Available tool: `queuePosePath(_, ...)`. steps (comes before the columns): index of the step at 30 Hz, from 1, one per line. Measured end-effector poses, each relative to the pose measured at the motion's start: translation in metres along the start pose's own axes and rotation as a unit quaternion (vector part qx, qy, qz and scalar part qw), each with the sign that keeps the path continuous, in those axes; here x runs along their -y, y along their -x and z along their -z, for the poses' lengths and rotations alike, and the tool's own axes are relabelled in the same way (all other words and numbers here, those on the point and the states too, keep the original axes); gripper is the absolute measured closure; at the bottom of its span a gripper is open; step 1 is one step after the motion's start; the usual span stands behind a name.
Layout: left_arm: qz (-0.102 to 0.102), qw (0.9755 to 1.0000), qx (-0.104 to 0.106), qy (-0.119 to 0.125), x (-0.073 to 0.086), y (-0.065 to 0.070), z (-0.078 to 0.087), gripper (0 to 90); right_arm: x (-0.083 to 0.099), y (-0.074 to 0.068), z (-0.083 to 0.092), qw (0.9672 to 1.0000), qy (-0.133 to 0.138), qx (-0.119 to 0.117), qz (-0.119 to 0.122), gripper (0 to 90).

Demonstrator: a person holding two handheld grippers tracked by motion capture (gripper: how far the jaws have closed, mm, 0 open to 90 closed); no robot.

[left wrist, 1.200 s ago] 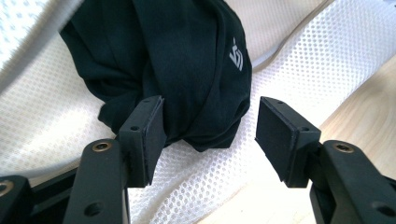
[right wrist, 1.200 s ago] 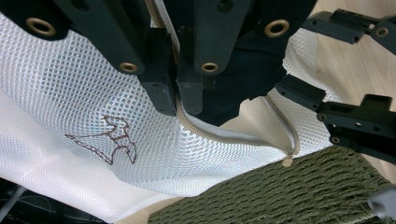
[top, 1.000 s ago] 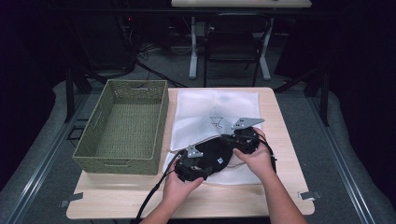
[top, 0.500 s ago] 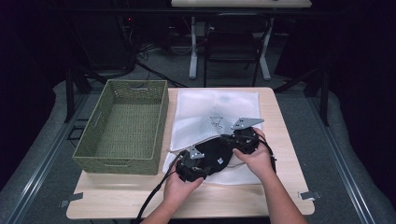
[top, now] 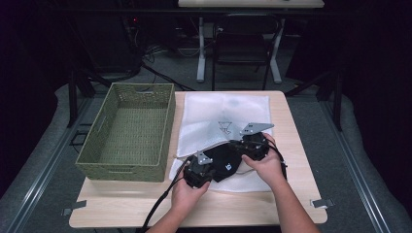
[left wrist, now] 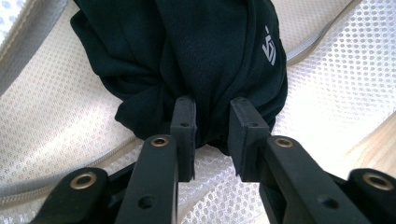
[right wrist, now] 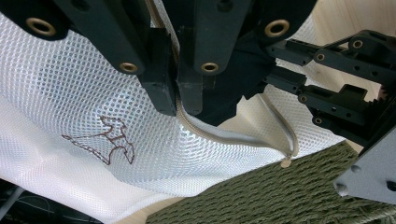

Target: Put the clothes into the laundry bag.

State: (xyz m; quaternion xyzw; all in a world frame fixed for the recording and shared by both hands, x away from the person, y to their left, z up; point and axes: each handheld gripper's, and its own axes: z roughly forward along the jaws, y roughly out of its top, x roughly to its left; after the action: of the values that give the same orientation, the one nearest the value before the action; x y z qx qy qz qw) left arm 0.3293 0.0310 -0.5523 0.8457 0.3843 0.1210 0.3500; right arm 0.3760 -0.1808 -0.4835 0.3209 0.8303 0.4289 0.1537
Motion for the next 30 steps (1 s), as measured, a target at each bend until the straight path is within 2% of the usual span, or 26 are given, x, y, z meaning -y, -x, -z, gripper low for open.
queuePosePath(5, 0.002, 1.0000, 0.008, 0.002, -0.004, -0.001, 0.002, 77.1, 0.000, 0.000, 0.000, 1.0000, 0.000, -0.001, 0.000, 86.2)
queuePosePath(12, -0.001, 1.0000, 0.006, 0.004, -0.011, -0.003, 0.002, 78.9, 0.000, -0.001, 0.000, 1.0000, -0.001, -0.001, 0.002, 86.2)
queuePosePath(14, 0.004, 0.9999, 0.009, 0.003, -0.014, -0.004, 0.002, 79.2, 0.000, -0.001, 0.000, 1.0000, -0.001, -0.001, 0.002, 86.2)
queuePosePath(20, 0.002, 1.0000, 0.002, 0.005, -0.021, -0.005, -0.001, 79.5, 0.000, -0.001, 0.000, 1.0000, -0.001, -0.003, 0.002, 86.2)
queuePosePath(30, 0.012, 0.9999, -0.005, 0.003, -0.031, -0.011, -0.011, 79.5, -0.001, -0.001, 0.000, 1.0000, 0.001, -0.004, 0.000, 86.2)
